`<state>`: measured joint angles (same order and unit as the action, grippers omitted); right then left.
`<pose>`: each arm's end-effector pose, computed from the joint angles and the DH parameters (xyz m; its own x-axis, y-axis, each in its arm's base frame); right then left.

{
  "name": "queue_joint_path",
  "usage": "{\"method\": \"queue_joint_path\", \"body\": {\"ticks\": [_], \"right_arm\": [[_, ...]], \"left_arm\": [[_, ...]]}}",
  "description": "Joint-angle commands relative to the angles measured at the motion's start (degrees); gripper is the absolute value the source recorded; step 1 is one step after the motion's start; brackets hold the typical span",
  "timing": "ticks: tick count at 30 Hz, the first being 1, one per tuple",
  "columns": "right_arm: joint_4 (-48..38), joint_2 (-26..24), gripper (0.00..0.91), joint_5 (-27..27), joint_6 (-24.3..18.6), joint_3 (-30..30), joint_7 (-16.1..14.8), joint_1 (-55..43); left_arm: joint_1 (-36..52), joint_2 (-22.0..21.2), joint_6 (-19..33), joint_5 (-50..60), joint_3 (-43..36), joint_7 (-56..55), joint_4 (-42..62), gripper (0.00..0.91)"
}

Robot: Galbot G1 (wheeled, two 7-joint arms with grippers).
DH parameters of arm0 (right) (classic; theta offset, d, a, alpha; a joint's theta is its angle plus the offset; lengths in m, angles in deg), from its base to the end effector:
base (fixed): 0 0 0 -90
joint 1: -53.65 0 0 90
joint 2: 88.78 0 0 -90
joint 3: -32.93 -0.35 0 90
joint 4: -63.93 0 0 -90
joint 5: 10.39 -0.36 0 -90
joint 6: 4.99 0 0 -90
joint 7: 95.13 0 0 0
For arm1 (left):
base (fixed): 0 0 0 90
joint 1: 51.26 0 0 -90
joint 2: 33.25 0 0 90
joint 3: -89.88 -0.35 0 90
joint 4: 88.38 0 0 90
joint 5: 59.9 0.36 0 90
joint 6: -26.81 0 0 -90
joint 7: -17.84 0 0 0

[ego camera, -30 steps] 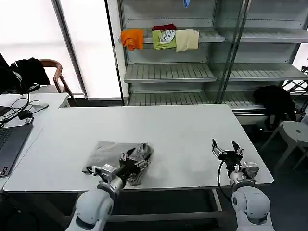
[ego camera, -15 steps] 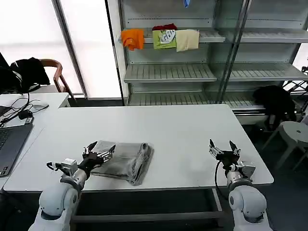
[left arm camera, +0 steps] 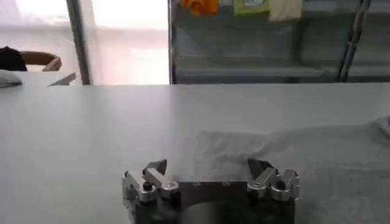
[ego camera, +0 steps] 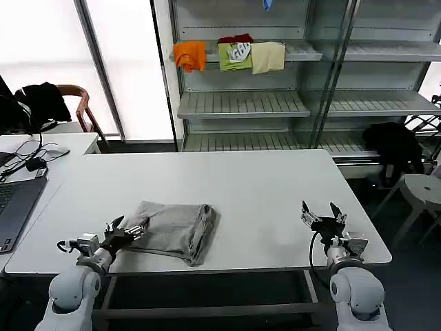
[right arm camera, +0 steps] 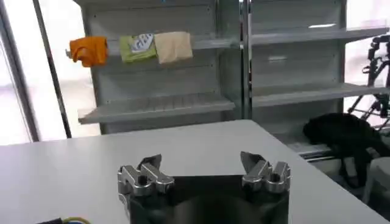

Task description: Fold and organize the clothes.

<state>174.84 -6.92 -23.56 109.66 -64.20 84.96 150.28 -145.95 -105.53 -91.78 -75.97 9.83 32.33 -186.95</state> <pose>0.3068 -0.0727 -0.2505 -0.9855 0.0381 0.1653 0.0498 0.9965 0.0671 0.3279 0.1488 -0.2914 -0.9194 0.1237 0.3732 0.1110 0.9923 -0.0555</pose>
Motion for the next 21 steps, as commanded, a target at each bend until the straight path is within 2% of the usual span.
{"method": "queue_joint_path", "body": {"ticks": [1,3,4,5,6,8,9,15,21], "right_arm": [[0.0,0.0,0.907,0.0,-0.1,0.0,0.0,-0.1],[0.0,0.0,0.907,0.0,-0.1,0.1,0.0,-0.2],[0.0,0.0,0.907,0.0,-0.1,0.1,0.0,-0.2],[0.0,0.1,0.907,0.0,-0.1,0.1,0.0,-0.2],[0.1,0.1,0.907,0.0,-0.1,0.1,0.0,-0.3],[0.1,0.1,0.907,0.0,-0.1,0.1,0.0,-0.3],[0.2,0.0,0.907,0.0,-0.1,0.1,0.1,-0.3],[0.3,-0.2,0.907,-0.1,-0.1,-0.1,0.0,-0.1],[0.3,-0.5,0.907,-0.1,-0.2,-0.2,0.1,0.1]], "left_arm": [[-0.3,0.4,-2.2,-5.9,1.4,0.3,2.5,0.605],[-0.6,0.1,-2.3,-6.2,1.3,0.6,2.0,0.393],[-0.7,-0.1,-2.5,-6.2,1.2,0.7,1.6,0.343],[-0.9,-0.3,-2.7,-6.1,1.0,0.8,1.4,0.252],[-1.0,-0.4,-2.9,-6.1,0.8,1.0,1.0,0.222],[-1.1,-0.9,-3.2,-6.0,0.5,1.1,0.4,0.081],[-1.2,-1.2,-3.5,-5.9,0.3,1.3,0.0,0.04],[-1.3,-2.0,-3.8,-4.3,-0.4,2.1,-1.4,0.01],[-1.5,-2.6,-1.1,-3.5,-0.5,1.8,-3.7,0.01]]}}
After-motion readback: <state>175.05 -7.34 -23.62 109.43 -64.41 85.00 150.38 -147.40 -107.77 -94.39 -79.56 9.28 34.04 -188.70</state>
